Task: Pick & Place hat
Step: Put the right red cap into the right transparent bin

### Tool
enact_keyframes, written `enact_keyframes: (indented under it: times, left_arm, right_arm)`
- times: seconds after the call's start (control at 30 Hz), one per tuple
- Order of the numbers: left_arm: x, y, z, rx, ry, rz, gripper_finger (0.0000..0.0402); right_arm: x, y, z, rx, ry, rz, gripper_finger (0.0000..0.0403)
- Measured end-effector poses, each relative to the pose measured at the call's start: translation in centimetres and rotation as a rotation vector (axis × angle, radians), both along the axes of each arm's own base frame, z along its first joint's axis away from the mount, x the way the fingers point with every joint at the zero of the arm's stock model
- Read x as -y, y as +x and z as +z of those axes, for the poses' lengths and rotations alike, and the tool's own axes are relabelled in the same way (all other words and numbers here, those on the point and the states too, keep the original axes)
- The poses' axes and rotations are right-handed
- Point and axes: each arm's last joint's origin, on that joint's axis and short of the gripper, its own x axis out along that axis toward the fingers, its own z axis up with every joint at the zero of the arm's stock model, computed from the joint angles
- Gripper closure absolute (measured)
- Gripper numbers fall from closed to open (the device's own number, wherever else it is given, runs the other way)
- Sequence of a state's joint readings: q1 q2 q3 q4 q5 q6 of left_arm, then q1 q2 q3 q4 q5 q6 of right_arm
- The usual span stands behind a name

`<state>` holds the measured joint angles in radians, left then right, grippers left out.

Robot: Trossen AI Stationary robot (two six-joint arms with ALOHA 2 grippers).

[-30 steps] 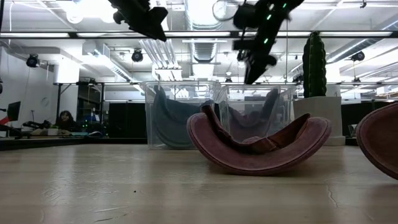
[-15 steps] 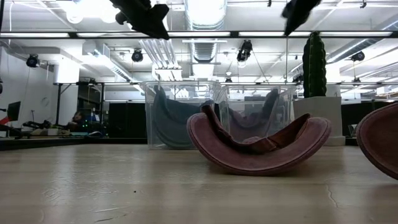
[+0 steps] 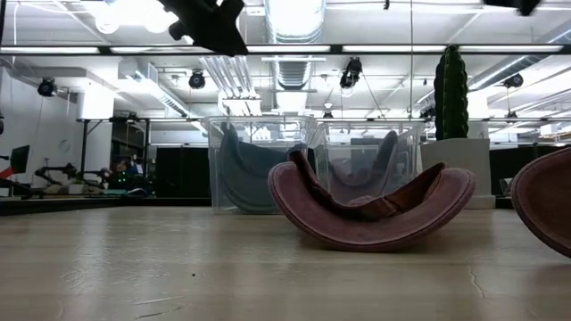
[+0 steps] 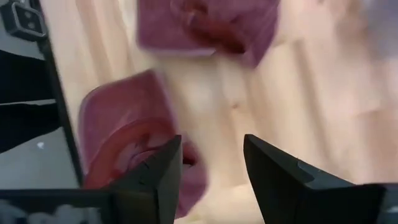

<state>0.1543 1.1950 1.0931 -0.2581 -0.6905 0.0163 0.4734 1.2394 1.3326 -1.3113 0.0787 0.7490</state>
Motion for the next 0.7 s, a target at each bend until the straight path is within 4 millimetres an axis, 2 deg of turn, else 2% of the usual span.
enact_keyframes:
  times: [0.2, 0.4, 0.7]
  left_arm:
    - [0.3, 0.1, -0.1, 0.03, -0.055, -0.062, 0.0188]
    - [0.4, 0.2, -0.2, 0.037, -0.086, -0.085, 0.0188]
    - [0.5, 0.1, -0.5, 0.025, -0.11, -0.099, 0.0188]
  right_arm:
    - [-4.0, -0.6, -2.3, -0.007, 0.087, -0.03, 0.0243]
    - [-7.5, -0.8, -3.3, 0.009, 0.175, -0.046, 0.0242]
    - [-11.5, -1.0, -4.4, -0.028, 0.356, -0.245, 0.0248]
